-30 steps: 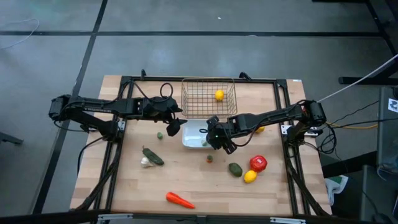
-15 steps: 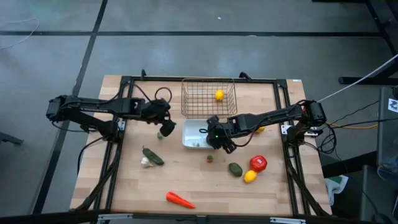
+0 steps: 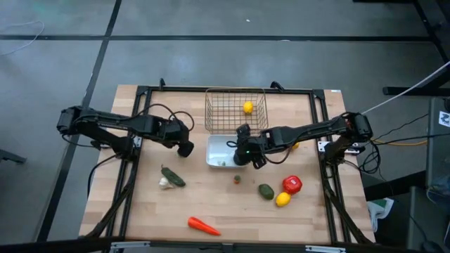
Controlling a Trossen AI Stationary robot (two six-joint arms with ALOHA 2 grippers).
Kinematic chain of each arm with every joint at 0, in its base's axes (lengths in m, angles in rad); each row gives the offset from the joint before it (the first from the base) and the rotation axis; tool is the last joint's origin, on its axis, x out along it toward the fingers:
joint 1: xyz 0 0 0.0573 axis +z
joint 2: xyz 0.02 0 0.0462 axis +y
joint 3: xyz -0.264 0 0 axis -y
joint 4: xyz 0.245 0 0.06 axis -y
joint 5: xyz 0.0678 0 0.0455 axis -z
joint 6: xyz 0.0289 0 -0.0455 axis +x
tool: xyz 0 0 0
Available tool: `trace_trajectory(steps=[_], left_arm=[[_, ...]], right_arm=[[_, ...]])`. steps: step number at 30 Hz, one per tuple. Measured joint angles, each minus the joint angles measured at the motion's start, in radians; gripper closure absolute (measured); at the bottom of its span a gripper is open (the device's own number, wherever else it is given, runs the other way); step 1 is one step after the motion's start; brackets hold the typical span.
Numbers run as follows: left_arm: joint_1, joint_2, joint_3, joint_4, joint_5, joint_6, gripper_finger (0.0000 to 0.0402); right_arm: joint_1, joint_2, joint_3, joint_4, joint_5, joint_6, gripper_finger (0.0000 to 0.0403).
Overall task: Sort produce into baskets
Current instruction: Put the left green bell pepper into the white bin
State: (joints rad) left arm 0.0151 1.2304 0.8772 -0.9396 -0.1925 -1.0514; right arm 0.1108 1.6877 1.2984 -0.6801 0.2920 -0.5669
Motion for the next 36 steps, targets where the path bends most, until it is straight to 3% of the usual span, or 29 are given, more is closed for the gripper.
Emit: trace_trajectory(steps=[7,20,36], left_arm=[[-0.019,0.075,0.000,-0.003,-0.001,-0.089,0.0108],[-0.070,0.201,-0.001,-0.014,0.006,-0.270,0.0108],[-0.109,0.417,-0.001,0.041,-0.028,-0.367,0.0108]], right_arm=[[0.000,-0.117,0.001,-0.040,0.003,0.103,0.0100],[0.000,-0.321,-0.005,-0.344,0.006,0.369,0.0100],[0.000,-0.671,-0.356,-0.311,0.082,0.608,0.0100]])
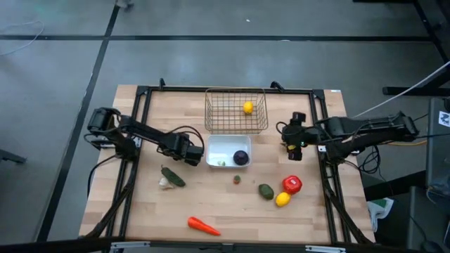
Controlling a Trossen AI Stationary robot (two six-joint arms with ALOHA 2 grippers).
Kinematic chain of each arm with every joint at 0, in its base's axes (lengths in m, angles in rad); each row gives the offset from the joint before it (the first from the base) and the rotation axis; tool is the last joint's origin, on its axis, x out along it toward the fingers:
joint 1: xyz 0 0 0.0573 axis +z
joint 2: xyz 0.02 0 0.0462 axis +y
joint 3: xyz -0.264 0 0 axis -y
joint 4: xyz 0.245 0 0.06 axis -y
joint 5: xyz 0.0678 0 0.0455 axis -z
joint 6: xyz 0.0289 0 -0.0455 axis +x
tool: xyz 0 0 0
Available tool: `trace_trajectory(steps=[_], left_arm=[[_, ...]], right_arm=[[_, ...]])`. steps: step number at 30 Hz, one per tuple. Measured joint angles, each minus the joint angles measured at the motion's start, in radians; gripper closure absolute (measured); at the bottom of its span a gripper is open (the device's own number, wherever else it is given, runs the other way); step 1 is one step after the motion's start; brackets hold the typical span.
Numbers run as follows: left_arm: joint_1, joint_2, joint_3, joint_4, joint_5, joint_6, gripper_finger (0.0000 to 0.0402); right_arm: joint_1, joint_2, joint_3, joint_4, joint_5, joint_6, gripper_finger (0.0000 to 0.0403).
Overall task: Sort produce into baskets
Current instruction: Put the left green bell pepper into the white bin
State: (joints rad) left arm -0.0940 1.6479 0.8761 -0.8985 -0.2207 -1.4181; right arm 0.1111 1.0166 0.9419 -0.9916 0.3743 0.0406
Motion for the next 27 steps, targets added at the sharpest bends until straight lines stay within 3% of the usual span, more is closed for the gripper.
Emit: trace_trajectory(steps=[13,27], left_arm=[[0.002,0.028,0.001,0.051,-0.018,0.010,0.0113],[0.002,0.028,0.001,0.084,-0.017,0.065,0.0256]], right_arm=[[0.000,-0.104,-0.113,0.026,0.001,0.034,0.0100],[0.000,-0.149,-0.159,-0.010,0.041,0.140,0.0100]])
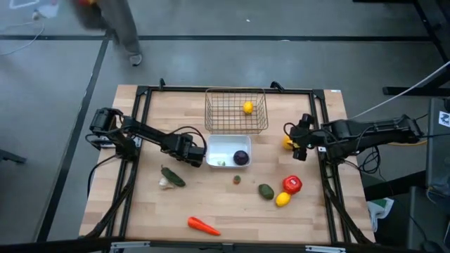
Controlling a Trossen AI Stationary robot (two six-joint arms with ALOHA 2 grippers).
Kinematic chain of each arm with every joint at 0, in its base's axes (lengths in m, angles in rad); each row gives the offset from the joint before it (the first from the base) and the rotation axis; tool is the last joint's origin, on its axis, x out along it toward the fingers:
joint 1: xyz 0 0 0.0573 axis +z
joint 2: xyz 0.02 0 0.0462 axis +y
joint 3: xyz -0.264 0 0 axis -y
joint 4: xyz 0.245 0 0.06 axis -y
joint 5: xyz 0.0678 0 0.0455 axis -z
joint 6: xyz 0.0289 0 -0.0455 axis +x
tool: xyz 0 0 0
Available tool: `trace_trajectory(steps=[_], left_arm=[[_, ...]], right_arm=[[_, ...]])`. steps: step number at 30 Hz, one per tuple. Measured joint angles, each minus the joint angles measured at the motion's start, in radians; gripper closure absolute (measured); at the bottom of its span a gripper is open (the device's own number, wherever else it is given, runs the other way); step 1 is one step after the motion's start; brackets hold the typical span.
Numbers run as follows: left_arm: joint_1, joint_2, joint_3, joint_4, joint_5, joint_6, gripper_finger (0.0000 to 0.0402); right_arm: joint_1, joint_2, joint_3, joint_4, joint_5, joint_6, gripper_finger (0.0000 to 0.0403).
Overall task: Sort produce into baskets
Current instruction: Put the left green bell pepper into the white bin
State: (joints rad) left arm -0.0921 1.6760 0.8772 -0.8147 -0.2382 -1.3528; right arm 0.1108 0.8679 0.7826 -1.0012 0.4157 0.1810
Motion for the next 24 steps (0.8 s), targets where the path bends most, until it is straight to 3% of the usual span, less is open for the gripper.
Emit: trace_trajectory(steps=[8,16,24], left_arm=[[0.000,0.000,0.000,-0.001,-0.001,0.000,0.0303],[0.001,-0.021,-0.001,-0.003,0.040,0.024,0.0295],[0.000,-0.151,0.028,-0.009,0.050,0.080,0.0293]], right_arm=[[0.000,-0.079,0.000,-0.008,0.038,0.006,0.0100],[0.000,-0.126,0.000,-0.009,0.038,0.024,0.0100],[0.000,-0.135,0.000,-0.014,0.038,0.024,0.0100]])
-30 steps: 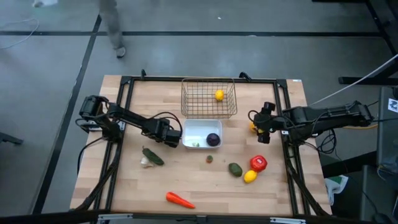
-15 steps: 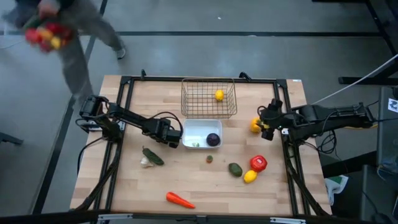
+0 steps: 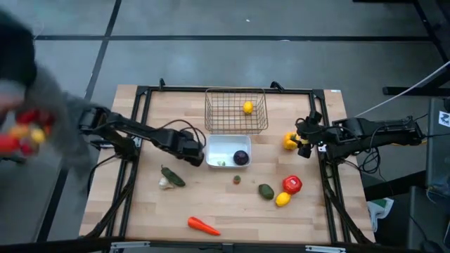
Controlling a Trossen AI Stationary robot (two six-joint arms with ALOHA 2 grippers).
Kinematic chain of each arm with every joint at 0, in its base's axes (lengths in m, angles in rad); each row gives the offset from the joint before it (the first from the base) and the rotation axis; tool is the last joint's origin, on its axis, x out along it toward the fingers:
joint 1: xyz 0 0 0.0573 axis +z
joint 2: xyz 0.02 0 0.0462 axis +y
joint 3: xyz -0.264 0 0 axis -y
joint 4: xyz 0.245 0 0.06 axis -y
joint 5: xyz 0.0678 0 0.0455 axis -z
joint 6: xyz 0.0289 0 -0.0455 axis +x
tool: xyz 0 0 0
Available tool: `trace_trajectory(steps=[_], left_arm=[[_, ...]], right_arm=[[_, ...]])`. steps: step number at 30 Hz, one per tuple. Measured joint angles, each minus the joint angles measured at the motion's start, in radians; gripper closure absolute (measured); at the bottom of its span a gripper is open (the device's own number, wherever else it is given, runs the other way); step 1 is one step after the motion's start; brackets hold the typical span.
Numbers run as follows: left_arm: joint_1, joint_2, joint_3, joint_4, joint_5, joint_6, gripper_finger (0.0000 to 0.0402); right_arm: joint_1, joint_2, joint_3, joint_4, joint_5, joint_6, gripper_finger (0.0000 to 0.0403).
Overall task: Sort produce into baskets
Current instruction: Put the left green bell pepper into the white bin, then put the yellow bell pepper into the white bin
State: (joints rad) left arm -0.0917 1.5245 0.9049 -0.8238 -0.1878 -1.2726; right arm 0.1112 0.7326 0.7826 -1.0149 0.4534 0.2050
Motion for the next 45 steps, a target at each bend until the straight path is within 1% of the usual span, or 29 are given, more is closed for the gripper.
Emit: trace_trajectory(steps=[2,4,6,9,12,14,17,20,26,31,34,37,40,45], left_arm=[[0.000,-0.044,0.011,0.009,0.000,0.031,0.0293],[0.000,-0.090,0.016,0.061,0.000,0.053,0.0293],[0.000,-0.126,0.017,0.140,-0.007,0.071,0.0293],[-0.001,-0.144,0.017,0.296,-0.051,0.109,0.0293],[-0.001,-0.128,0.018,0.457,-0.082,0.193,0.0293],[-0.001,-0.103,0.018,0.534,-0.084,0.253,0.0293],[-0.001,-0.055,0.018,0.630,-0.086,0.327,0.0293],[-0.001,-0.002,0.018,0.689,-0.086,0.371,0.0293],[0.001,0.071,0.018,0.720,-0.076,0.431,0.0292],[0.001,0.089,0.017,0.724,-0.052,0.469,0.0289],[0.004,0.089,0.017,0.731,-0.052,0.479,0.0272],[0.014,0.089,0.017,0.734,-0.052,0.479,0.0243],[0.028,0.089,0.017,0.733,-0.052,0.479,0.0211],[0.045,0.089,0.017,0.743,-0.052,0.479,0.0174]], right_arm=[[0.000,0.001,0.000,-0.005,0.000,0.000,0.0100],[0.000,0.000,0.000,-0.008,0.000,0.000,0.0100],[0.000,0.000,0.000,-0.008,0.000,0.000,0.0100],[0.000,0.000,0.000,-0.008,0.000,0.000,0.0100],[0.000,0.000,0.000,-0.008,0.000,0.000,0.0100],[0.000,0.001,0.000,-0.008,0.000,0.000,0.0100],[0.000,0.002,0.000,-0.007,0.000,0.000,0.0100],[0.000,0.010,0.000,-0.007,0.000,0.000,0.0100],[0.000,0.013,0.000,-0.006,0.000,0.000,0.0100],[0.000,0.013,0.000,-0.006,-0.001,-0.001,0.0100],[0.000,0.013,0.000,-0.005,-0.001,-0.004,0.0100],[0.000,0.012,0.000,-0.005,-0.016,-0.008,0.0095],[0.000,0.013,0.000,-0.005,-0.027,-0.008,0.0074],[0.000,0.014,0.000,-0.005,-0.028,-0.008,0.0015]])
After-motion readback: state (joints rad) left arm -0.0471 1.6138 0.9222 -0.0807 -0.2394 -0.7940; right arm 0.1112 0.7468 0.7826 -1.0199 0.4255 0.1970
